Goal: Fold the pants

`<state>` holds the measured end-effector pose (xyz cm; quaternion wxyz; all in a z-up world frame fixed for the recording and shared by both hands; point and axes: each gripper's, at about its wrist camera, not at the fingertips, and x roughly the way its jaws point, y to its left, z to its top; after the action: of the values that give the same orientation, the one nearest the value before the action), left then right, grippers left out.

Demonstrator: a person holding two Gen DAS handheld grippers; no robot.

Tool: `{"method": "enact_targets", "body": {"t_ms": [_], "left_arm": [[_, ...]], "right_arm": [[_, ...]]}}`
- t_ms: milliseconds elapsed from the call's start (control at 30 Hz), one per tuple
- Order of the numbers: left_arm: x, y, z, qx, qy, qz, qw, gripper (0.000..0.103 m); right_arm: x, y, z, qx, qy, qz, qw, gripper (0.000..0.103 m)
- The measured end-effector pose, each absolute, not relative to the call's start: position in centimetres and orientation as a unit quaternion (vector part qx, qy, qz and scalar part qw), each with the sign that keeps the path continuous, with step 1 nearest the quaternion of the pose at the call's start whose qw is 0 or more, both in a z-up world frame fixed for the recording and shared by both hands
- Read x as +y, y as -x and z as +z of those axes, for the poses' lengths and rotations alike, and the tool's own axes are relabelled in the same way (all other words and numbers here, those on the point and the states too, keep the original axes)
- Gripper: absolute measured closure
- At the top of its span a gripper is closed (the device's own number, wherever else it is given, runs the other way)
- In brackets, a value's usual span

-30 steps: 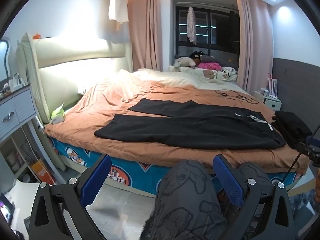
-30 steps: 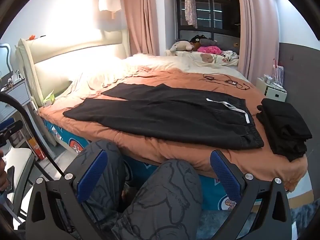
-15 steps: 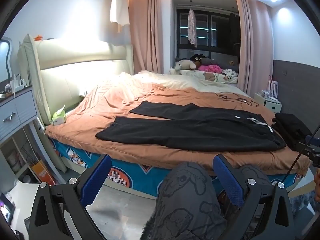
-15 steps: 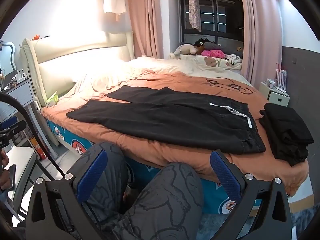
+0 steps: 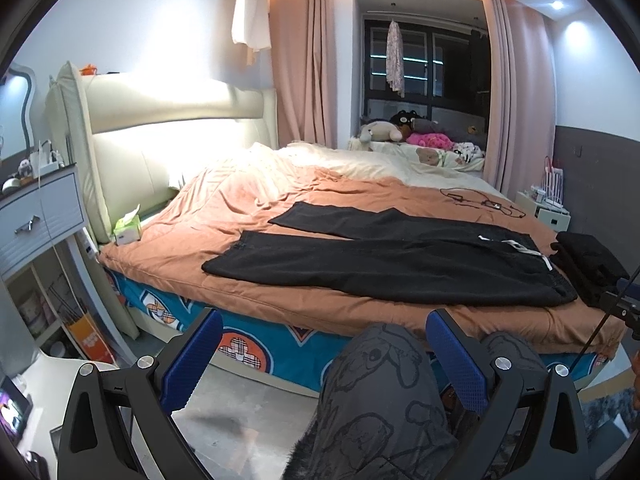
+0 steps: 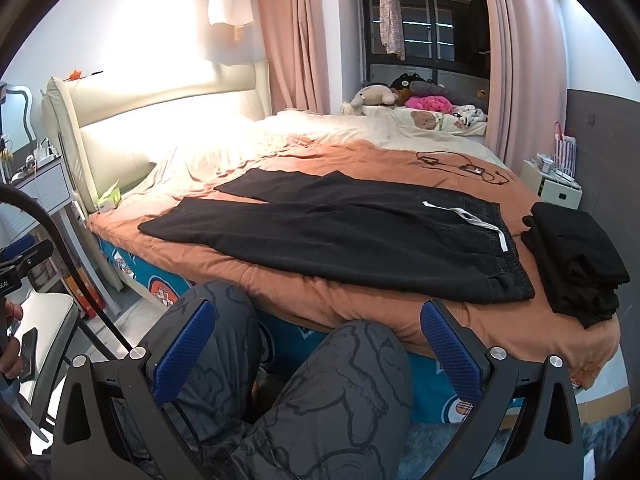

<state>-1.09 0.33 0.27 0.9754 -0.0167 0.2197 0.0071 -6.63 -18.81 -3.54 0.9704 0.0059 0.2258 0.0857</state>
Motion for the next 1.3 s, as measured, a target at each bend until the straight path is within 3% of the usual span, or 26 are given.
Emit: {"method": "enact_targets", "body": {"t_ms": [1300], "left_arm": [[1.08, 1.90, 0.39, 0.209, 0.026, 0.016, 0.978, 0.000]], "right_arm": [[-19.21, 7.23, -3.88, 0.210, -0.022, 0.076, 0.974, 0.000]]}}
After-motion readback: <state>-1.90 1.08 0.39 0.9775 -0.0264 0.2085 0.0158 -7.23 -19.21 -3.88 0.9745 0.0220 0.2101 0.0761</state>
